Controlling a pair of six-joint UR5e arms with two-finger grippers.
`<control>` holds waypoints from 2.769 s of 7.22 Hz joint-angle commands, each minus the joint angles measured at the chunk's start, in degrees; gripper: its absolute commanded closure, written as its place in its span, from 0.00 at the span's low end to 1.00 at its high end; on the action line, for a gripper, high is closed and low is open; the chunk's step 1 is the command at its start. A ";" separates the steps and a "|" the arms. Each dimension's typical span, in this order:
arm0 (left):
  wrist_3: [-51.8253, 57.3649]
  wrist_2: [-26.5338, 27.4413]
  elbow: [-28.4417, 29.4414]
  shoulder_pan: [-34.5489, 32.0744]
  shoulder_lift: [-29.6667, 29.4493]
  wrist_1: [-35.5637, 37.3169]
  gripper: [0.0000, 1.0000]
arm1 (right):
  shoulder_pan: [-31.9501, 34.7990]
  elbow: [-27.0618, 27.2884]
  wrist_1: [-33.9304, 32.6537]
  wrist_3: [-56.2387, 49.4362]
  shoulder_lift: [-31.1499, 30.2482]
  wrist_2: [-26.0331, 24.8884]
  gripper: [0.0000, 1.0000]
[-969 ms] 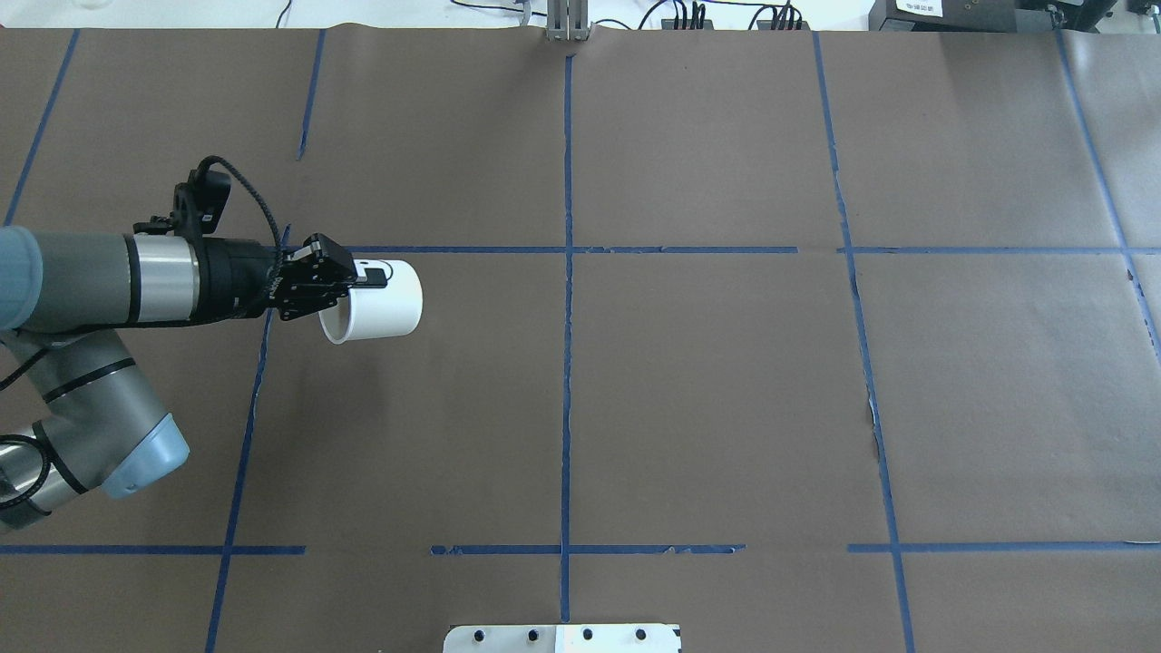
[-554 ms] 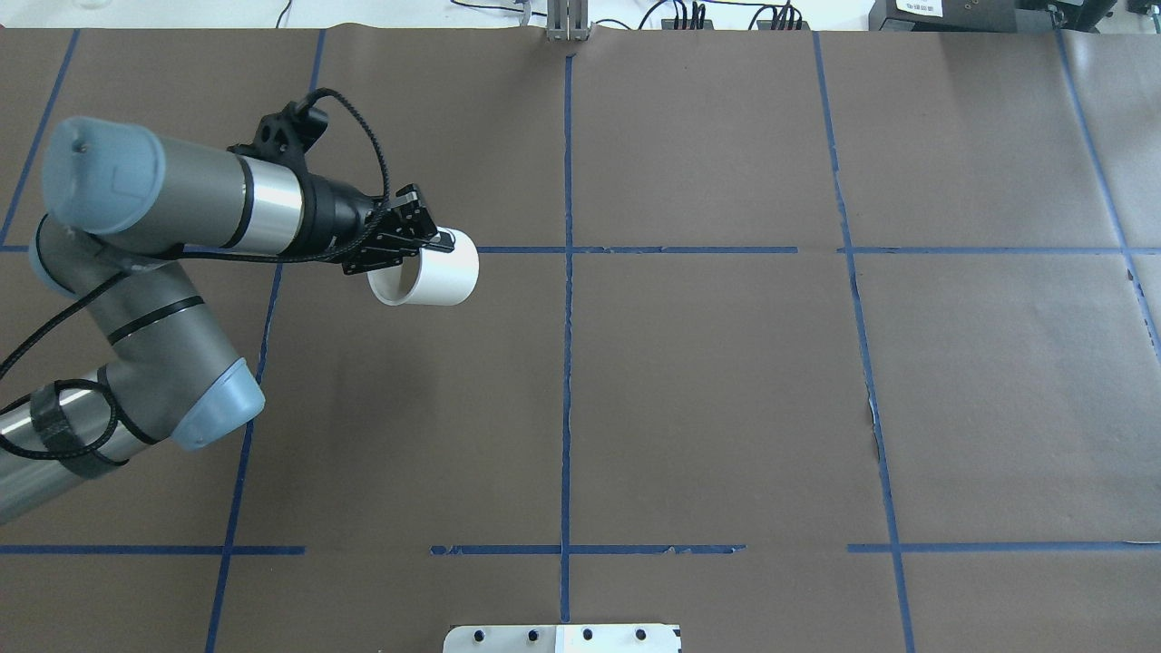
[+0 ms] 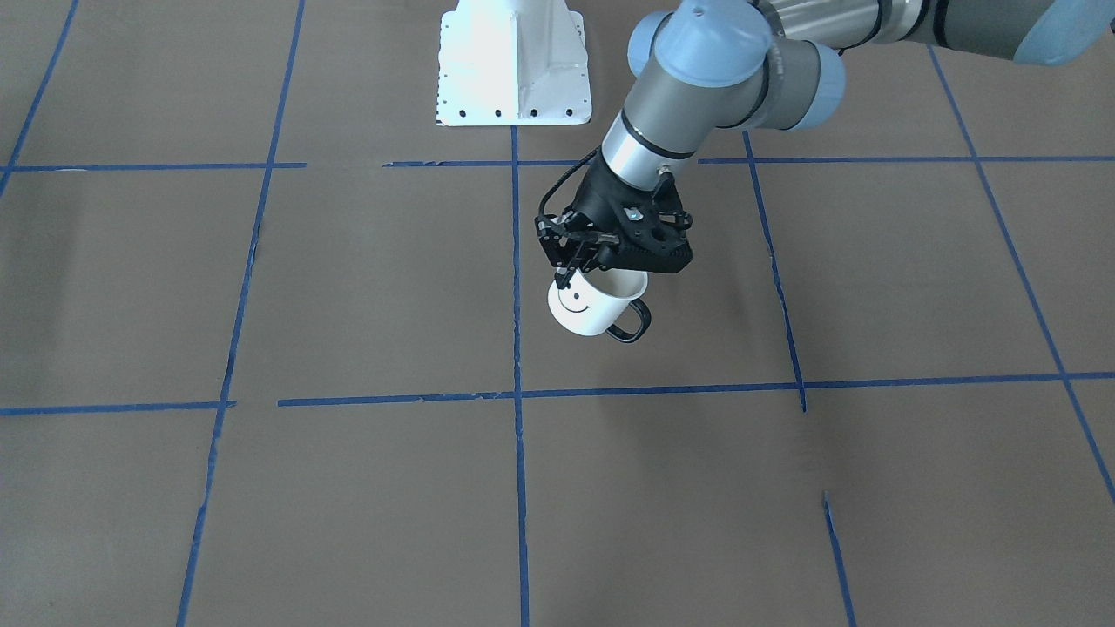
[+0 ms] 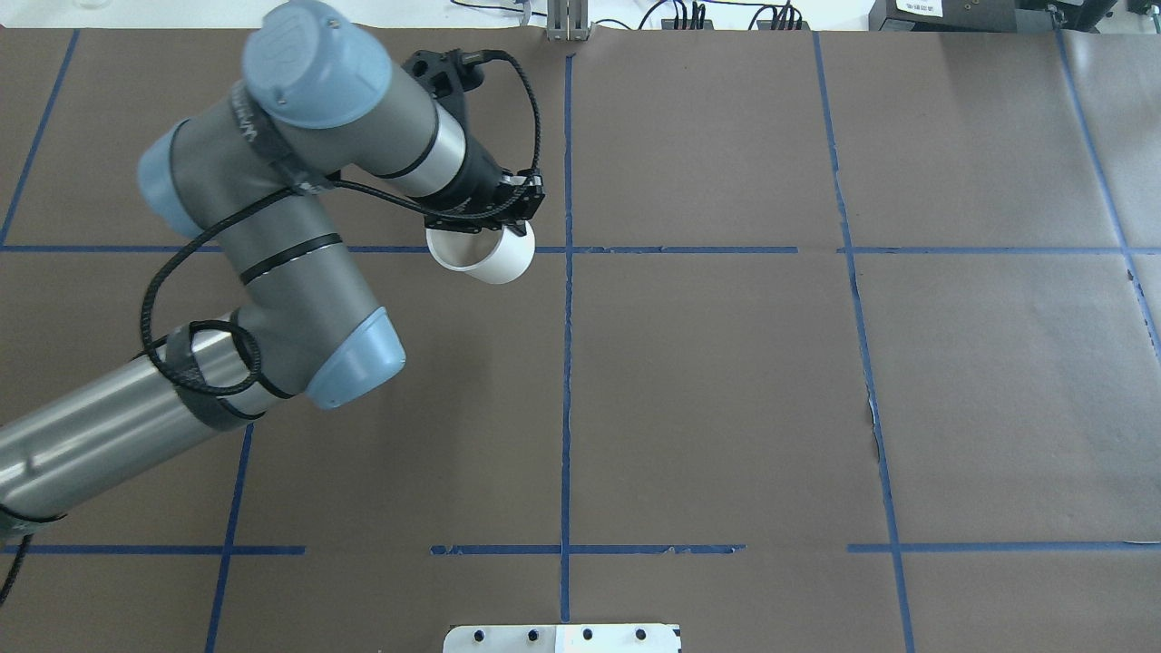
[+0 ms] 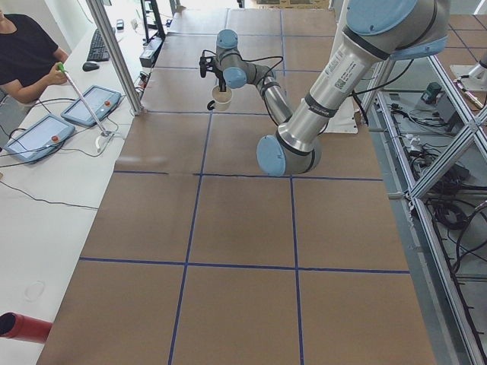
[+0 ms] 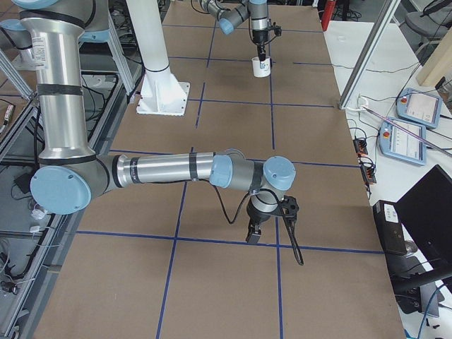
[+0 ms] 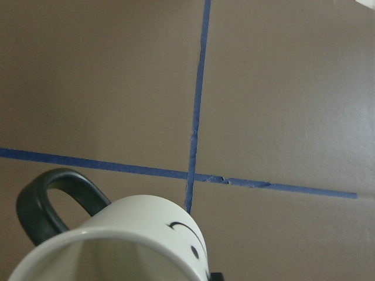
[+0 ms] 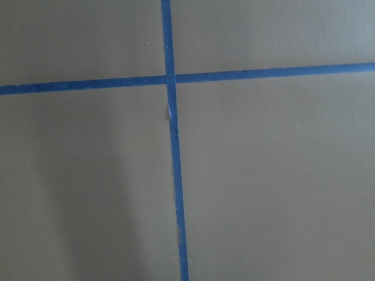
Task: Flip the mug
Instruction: 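Lift the mug with the left gripper and carry it toward the table center, then rotate the left wrist to turn the mug upright and lower it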
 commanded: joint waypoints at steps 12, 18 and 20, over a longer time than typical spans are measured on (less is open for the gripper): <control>16.64 7.39 22.07 10.08 -16.48 14.91 1.00 | 0.00 -0.04 0.00 0.00 0.07 0.00 0.00; 15.85 7.39 21.37 11.06 -15.16 12.80 0.00 | 0.00 0.05 0.00 0.00 -0.02 0.00 0.00; 16.46 7.48 17.88 9.49 -15.07 13.93 0.00 | 0.00 0.05 0.00 0.00 -0.02 0.00 0.00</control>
